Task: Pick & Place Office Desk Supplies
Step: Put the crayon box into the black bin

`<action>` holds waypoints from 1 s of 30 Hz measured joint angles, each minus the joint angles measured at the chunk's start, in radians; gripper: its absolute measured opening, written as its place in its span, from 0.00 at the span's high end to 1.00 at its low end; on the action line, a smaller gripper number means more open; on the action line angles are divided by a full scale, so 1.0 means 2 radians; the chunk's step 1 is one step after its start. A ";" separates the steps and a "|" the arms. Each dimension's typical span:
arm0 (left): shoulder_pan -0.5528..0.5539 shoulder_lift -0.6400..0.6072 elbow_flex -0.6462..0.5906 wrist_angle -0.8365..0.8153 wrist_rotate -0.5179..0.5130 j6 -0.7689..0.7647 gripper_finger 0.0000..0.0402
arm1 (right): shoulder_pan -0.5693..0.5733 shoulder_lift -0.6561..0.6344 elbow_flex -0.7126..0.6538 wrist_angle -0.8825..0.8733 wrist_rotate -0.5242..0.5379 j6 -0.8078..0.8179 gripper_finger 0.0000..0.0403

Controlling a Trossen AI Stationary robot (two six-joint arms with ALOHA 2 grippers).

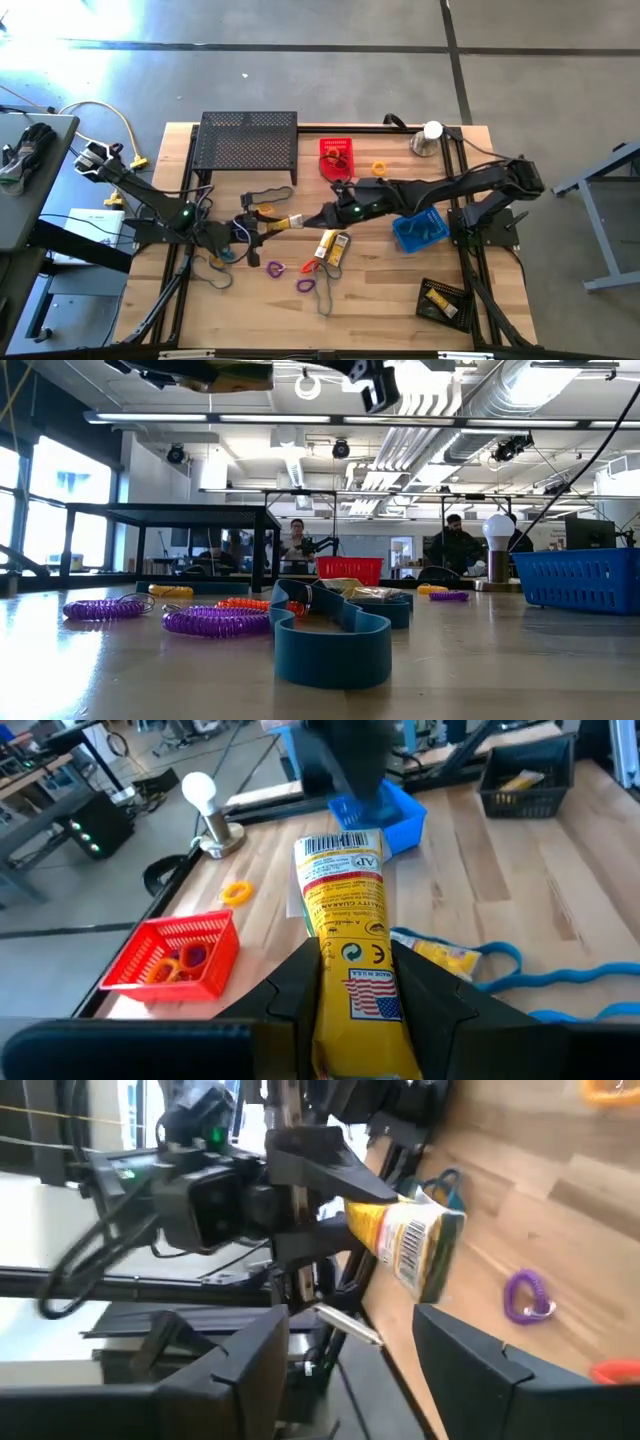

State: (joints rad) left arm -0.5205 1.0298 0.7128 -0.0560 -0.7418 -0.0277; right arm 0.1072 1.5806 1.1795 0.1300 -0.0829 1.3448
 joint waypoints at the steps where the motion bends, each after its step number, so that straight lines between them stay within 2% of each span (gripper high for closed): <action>1: 0.000 0.000 0.000 0.000 -0.001 0.000 0.76 | 0.002 -0.002 0.001 -0.016 0.003 -0.002 0.51; 4: 0.000 0.000 0.000 0.000 -0.010 0.000 0.76 | 0.002 -0.014 -0.002 -0.087 0.003 -0.002 0.53; 10: 0.007 0.000 0.000 0.003 -0.010 -0.001 0.77 | 0.005 -0.008 0.000 -0.085 0.025 -0.054 0.54; 14: 0.014 0.000 0.000 0.003 -0.010 -0.008 0.77 | 0.003 0.003 -0.001 -0.064 0.048 -0.062 0.54; 17: 0.016 0.000 -0.001 0.003 -0.010 -0.009 0.77 | -0.008 0.008 0.000 -0.043 0.027 -0.064 0.54; 21: 0.016 0.000 -0.001 0.004 -0.010 -0.012 0.77 | -0.012 0.017 -0.001 -0.044 0.029 -0.061 0.54; 30: 0.017 0.000 -0.001 0.003 -0.011 -0.019 0.77 | -0.026 0.042 -0.001 0.050 0.001 -0.073 0.54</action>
State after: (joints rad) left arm -0.4862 1.0308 0.7109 -0.0502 -0.7641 -0.0657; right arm 0.0561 1.6650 1.1785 0.2300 -0.0812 1.1995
